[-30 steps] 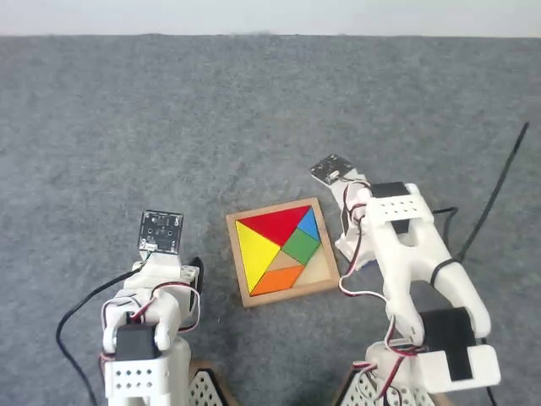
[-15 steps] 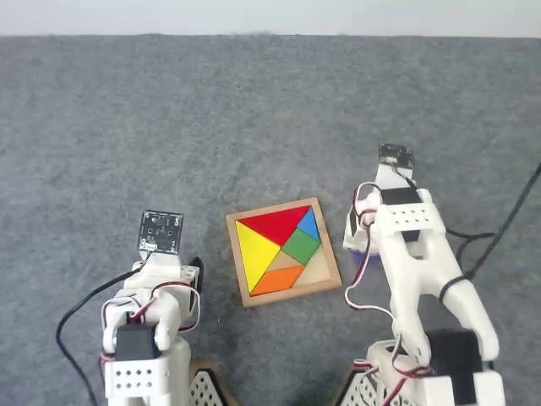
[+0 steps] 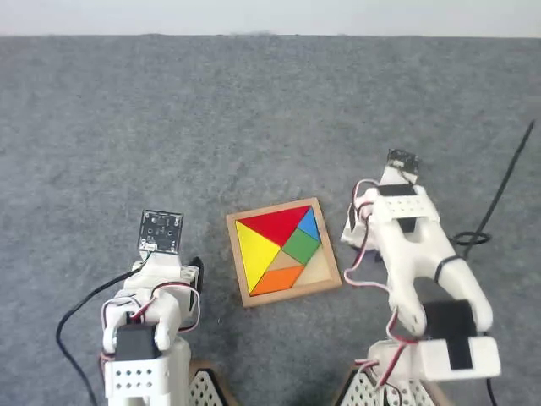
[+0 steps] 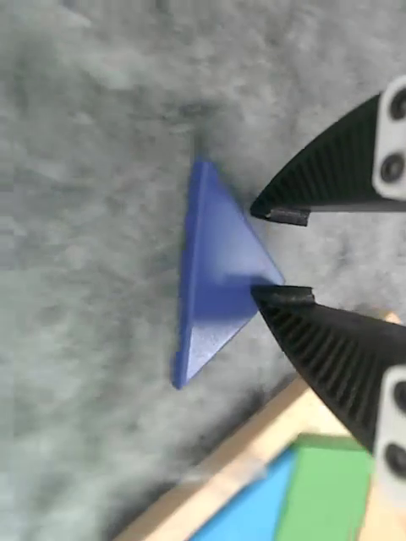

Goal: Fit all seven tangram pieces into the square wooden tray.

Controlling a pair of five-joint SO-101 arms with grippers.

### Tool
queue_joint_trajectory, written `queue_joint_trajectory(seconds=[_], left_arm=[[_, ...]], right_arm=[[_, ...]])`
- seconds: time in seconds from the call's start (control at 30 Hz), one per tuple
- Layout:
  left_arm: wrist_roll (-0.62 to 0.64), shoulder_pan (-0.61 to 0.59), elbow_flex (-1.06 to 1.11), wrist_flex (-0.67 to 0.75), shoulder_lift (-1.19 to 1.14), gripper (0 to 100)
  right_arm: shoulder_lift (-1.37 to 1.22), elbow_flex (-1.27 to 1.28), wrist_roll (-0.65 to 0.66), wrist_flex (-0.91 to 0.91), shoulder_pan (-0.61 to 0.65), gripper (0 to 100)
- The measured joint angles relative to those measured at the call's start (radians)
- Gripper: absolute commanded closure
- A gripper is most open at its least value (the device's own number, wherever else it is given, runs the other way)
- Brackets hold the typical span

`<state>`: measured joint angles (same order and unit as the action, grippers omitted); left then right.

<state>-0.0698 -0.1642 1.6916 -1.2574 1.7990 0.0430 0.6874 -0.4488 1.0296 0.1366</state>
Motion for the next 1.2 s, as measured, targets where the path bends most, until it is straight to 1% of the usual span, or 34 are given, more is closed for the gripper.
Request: queue_joint_trajectory(seconds=[0.2,0.47,0.6,0.7,0.8,0.97,1.03,1.2], left_arm=[[0.000,0.000,0.000,0.000,0.000,85],[0.000,0.000,0.000,0.000,0.000,85],[0.000,0.000,0.000,0.000,0.000,85],[0.000,0.000,0.000,0.000,0.000,85],[0.000,0.000,0.000,0.000,0.000,85],[0.000,0.000,0.000,0.000,0.000,85],[0.000,0.000,0.000,0.000,0.000,85],[0.000,-0.002,0.000,0.000,0.000,85]], right_arm=[[-0.094,-0.120,0.114,-0.003,-0.092,86.4],[-0.245,-0.324,0.120,-0.003,-0.155,86.8],[-0.252,-0.394,0.031,0.032,-0.207,86.8],[-0.236,-0.433,-0.025,0.092,-0.207,86.5],[-0.199,-0.457,-0.117,0.109,-0.183,86.4],[-0.196,-0.473,-0.247,0.112,-0.086,86.4],[-0.213,-0.474,-0.278,0.112,-0.075,86.4],[-0.293,-0.509,-0.298,0.106,-0.084,86.4]])
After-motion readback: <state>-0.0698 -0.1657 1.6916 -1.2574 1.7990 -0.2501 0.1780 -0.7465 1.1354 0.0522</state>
